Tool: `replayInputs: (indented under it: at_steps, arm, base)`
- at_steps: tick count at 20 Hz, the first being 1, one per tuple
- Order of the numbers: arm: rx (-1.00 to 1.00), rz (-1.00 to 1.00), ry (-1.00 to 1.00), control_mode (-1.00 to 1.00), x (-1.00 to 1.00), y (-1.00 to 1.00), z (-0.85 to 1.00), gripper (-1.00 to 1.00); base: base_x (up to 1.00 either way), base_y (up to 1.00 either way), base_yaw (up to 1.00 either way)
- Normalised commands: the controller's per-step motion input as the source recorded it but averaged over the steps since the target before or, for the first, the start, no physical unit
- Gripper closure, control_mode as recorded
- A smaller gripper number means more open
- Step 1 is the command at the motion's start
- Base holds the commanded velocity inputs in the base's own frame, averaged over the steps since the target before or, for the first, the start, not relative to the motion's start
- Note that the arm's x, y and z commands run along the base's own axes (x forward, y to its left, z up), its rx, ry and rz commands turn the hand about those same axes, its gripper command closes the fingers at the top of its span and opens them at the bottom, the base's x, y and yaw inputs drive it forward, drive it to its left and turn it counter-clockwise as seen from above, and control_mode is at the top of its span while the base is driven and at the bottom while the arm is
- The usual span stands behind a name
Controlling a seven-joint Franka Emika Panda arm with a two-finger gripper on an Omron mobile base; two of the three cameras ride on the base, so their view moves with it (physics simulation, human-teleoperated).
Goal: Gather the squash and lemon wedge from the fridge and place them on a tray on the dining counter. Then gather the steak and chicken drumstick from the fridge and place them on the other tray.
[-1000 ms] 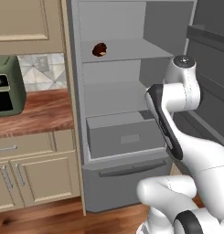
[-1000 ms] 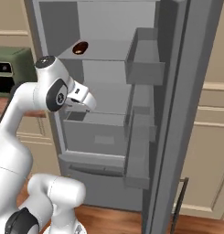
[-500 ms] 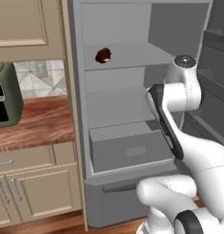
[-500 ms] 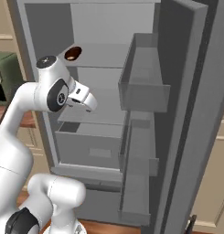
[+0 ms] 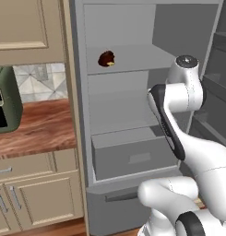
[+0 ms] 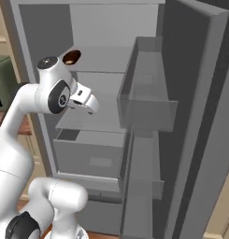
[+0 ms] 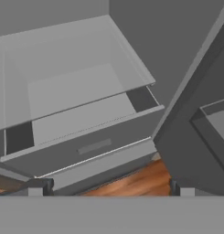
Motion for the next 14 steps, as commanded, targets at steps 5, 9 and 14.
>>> replayInputs:
  at_steps: [5, 9, 14]
  arm:
    - [0.00, 0.00, 0.00, 1.00, 0.00, 0.00, 0.00, -1.00]
    - [0.00, 0.00, 0.00, 1.00, 0.00, 0.00, 0.00, -1.00]
    - [0.00, 0.00, 0.00, 1.00, 0.00, 0.00, 0.00, -1.00]
  base:
    - [0.45, 0.00, 0.00]
    - [0.43, 0.00, 0.01]
    - [0.34, 0.00, 0.01]
